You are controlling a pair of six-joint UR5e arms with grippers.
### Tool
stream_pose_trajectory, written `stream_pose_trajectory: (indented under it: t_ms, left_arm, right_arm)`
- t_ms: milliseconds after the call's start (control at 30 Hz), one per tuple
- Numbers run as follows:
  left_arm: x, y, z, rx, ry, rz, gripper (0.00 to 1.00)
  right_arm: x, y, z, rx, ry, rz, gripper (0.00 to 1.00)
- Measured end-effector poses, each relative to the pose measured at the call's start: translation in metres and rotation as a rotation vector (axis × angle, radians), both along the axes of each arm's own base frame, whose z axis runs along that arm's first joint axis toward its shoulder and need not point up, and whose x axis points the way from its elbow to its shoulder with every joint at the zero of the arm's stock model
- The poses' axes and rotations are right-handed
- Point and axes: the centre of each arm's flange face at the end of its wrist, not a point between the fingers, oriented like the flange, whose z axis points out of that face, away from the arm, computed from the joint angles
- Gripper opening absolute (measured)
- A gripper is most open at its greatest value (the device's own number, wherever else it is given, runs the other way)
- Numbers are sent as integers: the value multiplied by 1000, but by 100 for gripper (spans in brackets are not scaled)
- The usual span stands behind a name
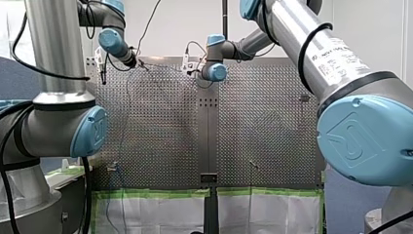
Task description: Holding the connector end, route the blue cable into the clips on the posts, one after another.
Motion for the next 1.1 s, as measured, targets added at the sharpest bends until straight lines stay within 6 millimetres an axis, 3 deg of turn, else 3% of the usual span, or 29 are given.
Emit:
stream_pose_trajectory:
  t_ms: [267,1100]
  left_arm:
    - [1,-5,10,64,2,-3,100]
    - [-5,-20,7,79,18,-18,100]
  right_arm:
    - [0,0,0,4,-2,1,0]
    - [0,-1,-2,14,-3,9,0]
